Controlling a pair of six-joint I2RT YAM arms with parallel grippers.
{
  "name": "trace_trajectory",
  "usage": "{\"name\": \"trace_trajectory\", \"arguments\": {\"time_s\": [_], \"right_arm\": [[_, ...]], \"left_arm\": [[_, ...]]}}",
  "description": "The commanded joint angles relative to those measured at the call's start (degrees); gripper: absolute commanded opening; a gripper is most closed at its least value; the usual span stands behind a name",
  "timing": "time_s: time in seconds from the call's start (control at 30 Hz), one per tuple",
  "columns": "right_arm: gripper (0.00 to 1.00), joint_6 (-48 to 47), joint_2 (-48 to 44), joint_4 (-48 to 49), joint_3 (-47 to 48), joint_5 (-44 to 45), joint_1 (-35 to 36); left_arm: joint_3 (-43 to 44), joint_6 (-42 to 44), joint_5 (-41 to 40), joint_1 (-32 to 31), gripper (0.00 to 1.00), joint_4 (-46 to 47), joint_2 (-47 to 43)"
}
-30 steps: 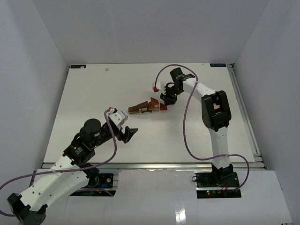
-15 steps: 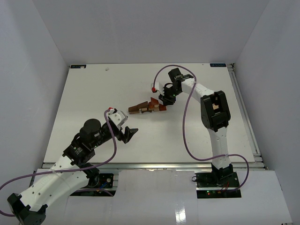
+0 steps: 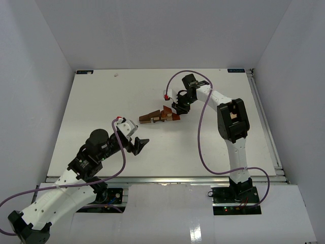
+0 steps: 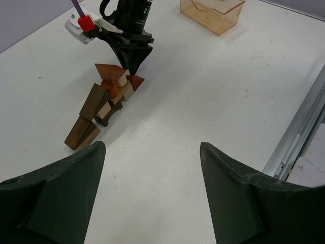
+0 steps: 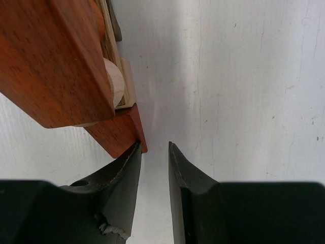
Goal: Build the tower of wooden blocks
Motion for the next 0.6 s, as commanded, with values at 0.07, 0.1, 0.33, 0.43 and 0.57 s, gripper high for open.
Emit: {"name": "trace_trajectory", "arguments": {"time_s": [0.07, 0.1, 0.33, 0.43, 0.57], "right_arm": [[0.34, 0.74, 0.0, 0.72, 1.72, -1.1, 0.47], [0.34, 0.78, 0.07, 0.68, 1.76, -1.1, 0.51], [0.34, 1.13, 0.06, 0.69, 1.82, -0.53, 0.51], [0.34, 1.56, -0.21, 0.93, 2.3, 0.74, 0.49], [0.33, 3.78, -1.55, 0.94, 3.18, 2.75, -0.45]], "left_arm": [[-0.49, 0.27, 0.86, 0.42, 0.86, 0.8, -0.89], [-0.53, 0.27, 0.86, 0.42, 0.86, 0.8, -0.93], [-0.62, 0.26, 0.86, 0.49, 0.86, 0.84, -1.19], [-0.62, 0.19, 0.78, 0.51, 0.86, 0.84, -1.28], [-0.86, -0.06, 0.61, 0.66, 0.87, 1.16, -1.52]]}}
